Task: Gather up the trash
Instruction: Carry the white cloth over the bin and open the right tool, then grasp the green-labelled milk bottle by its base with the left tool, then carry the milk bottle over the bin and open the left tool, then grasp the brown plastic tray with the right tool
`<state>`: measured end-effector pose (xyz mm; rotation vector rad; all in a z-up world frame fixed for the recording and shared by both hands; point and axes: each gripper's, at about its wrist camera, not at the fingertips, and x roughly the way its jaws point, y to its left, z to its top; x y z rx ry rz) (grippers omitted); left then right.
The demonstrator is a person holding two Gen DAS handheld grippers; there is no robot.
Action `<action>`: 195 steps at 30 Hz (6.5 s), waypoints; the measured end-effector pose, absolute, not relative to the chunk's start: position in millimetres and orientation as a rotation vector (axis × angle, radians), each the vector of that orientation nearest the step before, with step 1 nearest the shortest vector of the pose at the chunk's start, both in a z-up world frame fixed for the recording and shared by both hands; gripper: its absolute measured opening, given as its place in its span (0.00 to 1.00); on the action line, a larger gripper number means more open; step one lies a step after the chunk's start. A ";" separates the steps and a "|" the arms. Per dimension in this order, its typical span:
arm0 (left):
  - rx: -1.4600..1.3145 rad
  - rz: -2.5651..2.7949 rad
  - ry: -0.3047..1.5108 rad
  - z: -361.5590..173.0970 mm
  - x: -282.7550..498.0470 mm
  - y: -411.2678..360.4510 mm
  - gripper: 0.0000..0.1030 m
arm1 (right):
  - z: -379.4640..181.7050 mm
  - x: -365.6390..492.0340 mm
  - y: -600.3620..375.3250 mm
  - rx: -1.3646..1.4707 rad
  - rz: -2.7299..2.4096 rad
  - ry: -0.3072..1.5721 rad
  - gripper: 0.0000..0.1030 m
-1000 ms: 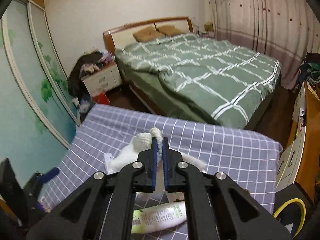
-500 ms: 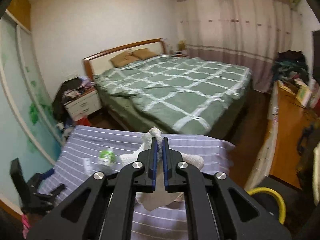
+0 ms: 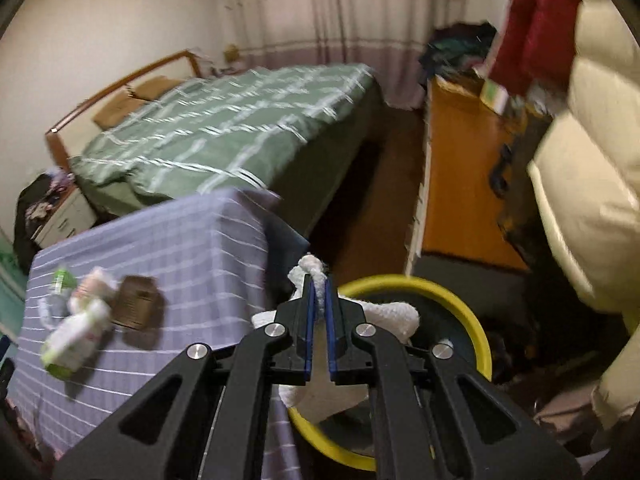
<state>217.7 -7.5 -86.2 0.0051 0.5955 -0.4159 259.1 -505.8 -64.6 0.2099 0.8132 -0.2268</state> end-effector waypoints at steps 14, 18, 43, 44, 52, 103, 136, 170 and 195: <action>0.092 -0.469 0.633 -99.9 219.3 -35.3 0.94 | -115.3 241.3 -540.4 0.295 -0.299 0.869 0.20; 0.104 -0.469 0.650 -102.7 225.2 -41.1 0.94 | -114.7 234.9 -528.2 0.307 -0.253 0.857 0.22; 0.187 -0.566 0.819 -143.9 283.6 -91.2 0.71 | -132.5 199.0 -508.3 0.366 -0.081 0.844 0.27; 0.182 -0.570 0.816 -144.0 283.6 -90.7 0.67 | -133.3 199.1 -506.7 0.366 -0.079 0.845 0.27; 0.197 -0.574 0.734 -124.4 269.7 -87.8 0.56 | -132.1 198.9 -497.4 0.356 -0.052 0.845 0.27; 0.249 -0.918 0.545 22.1 235.4 -333.4 0.50 | -132.7 83.1 -560.0 0.418 -0.193 0.706 0.27; 0.142 -0.769 0.577 -10.4 240.2 -322.0 0.92 | -139.2 75.4 -551.1 0.411 -0.271 0.683 0.38; -0.177 -0.149 0.530 -67.9 232.4 62.7 0.95 | -86.4 275.7 -315.7 0.052 0.105 0.824 0.77; -0.189 -0.189 0.604 -85.1 240.2 50.1 0.95 | -144.6 369.1 -296.5 0.067 -0.046 0.980 0.68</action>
